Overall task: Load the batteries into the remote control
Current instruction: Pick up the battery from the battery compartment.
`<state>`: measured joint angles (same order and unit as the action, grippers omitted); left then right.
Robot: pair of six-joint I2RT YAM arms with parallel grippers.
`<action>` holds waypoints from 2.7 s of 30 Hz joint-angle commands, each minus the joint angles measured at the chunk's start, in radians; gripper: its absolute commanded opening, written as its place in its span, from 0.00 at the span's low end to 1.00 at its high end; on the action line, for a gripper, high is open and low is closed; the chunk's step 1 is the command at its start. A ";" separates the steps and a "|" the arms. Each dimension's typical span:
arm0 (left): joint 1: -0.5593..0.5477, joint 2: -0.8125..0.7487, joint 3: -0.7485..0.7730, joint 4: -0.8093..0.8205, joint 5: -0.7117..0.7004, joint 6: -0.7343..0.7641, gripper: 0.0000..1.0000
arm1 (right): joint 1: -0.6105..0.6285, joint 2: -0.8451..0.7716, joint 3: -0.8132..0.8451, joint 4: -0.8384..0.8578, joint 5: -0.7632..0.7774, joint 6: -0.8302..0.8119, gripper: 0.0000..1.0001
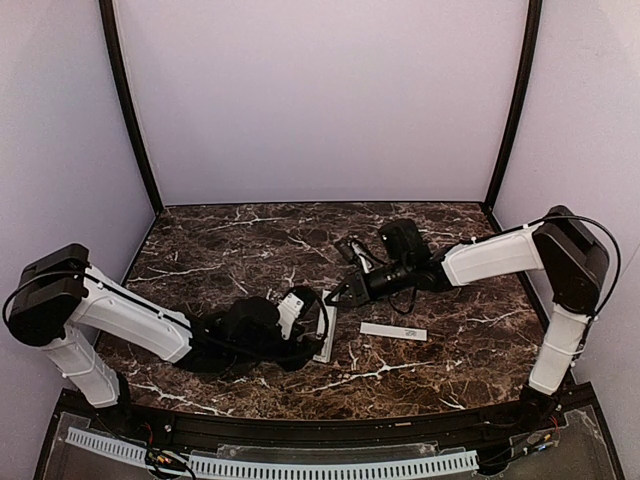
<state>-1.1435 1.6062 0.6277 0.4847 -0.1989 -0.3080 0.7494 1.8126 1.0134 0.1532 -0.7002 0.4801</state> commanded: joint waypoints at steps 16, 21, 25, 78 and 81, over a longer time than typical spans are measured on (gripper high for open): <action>-0.003 0.113 0.118 -0.104 -0.088 -0.055 0.38 | 0.013 -0.038 -0.005 -0.011 0.029 -0.013 0.00; 0.005 0.109 0.107 -0.091 -0.068 -0.069 0.30 | 0.013 -0.039 -0.002 -0.012 0.024 -0.017 0.00; 0.015 0.100 0.096 -0.075 -0.042 -0.079 0.22 | 0.013 -0.040 -0.001 -0.016 0.024 -0.021 0.00; -0.006 0.085 0.015 0.057 0.014 0.265 0.19 | 0.010 -0.001 0.018 -0.045 0.021 -0.034 0.00; -0.006 0.101 0.036 0.036 0.018 0.278 0.20 | 0.009 0.001 0.018 -0.043 0.018 -0.033 0.00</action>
<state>-1.1458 1.6863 0.6258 0.5735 -0.1688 -0.0628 0.7570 1.7969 1.0172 0.1249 -0.6800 0.4576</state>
